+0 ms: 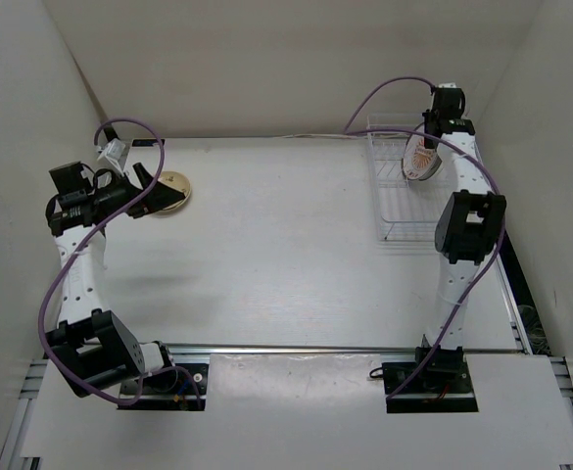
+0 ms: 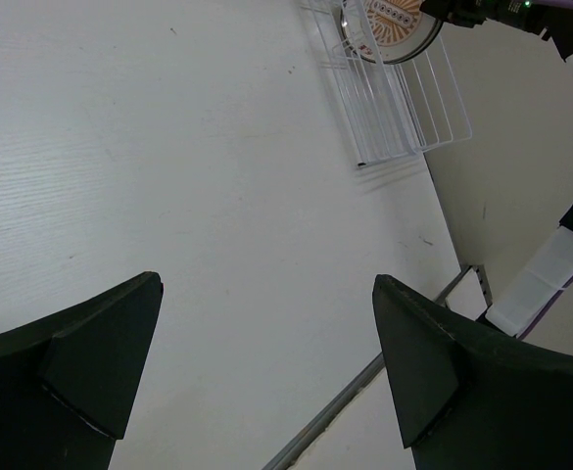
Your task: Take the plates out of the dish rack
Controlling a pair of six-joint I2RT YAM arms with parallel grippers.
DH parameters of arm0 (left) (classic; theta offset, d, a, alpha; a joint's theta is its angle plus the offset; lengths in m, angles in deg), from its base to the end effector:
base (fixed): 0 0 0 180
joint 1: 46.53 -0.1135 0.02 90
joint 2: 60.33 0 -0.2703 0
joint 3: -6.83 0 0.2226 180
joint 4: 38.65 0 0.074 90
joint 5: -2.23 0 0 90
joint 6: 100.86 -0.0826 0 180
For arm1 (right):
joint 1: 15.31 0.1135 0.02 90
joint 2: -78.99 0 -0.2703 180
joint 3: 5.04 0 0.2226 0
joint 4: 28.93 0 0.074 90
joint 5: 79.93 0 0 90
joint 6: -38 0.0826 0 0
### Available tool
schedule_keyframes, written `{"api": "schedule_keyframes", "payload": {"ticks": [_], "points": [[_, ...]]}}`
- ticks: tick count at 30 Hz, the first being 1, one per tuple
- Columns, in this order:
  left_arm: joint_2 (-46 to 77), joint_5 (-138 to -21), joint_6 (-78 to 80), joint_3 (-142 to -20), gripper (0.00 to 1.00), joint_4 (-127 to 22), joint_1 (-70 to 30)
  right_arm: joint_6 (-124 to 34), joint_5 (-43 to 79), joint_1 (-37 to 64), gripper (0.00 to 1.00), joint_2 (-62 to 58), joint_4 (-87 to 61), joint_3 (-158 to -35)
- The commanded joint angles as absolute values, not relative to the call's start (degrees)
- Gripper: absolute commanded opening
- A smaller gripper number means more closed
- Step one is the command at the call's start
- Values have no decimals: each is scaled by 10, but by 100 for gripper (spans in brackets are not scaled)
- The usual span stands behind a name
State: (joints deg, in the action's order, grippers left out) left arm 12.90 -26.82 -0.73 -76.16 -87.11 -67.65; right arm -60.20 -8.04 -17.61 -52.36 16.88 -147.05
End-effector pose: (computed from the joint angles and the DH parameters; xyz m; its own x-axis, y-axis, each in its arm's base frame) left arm 0.2596 0.0229 0.3387 -0.6553 -0.3447 -0.6721 0.3517 0.6483 -0.6753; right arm 0.5406 -0.0474 0.2698 -0.6110 -0.1111 -0.7838 0.2071 0.9332 -0.2937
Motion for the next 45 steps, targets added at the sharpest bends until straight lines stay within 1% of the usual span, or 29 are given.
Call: {"api": "schedule_keyframes", "payload": {"ticks": [1,4,6,7,9,18,23,26,31,40,45], "points": [[102,-249,-14,-753,99,-867,-674,-603,-83,-172,30,-538,144,-1503],[102,-249,-14,-752,99,-867,-674,-609,-83,-166,23,-543,144,-1503],[96,-254,-14,-752,99,-867,-674,-609,-83,-166,15,-543,144,-1508],[96,-255,-14,-752,99,-867,-674,-609,-83,-159,8,-543,144,-1508],[96,-255,-14,-752,99,-867,-674,-609,-83,-153,0,-538,144,-1508],[96,-255,-14,-752,99,-867,-674,-603,-104,-128,0,-499,144,-1508],[96,-261,-14,-746,99,-867,-674,-603,-156,-116,0,-478,139,-1503],[91,-261,-14,-741,99,-867,-674,-623,-212,-116,0,-462,105,-1493],[91,-267,-14,-736,99,-867,-674,-646,-256,-116,0,-433,83,-1475],[86,-267,-14,-736,99,-867,-674,-653,-251,-116,0,-384,89,-1463],[81,-267,-14,-736,99,-867,-674,-632,-196,-111,0,-352,126,-1463]]}}
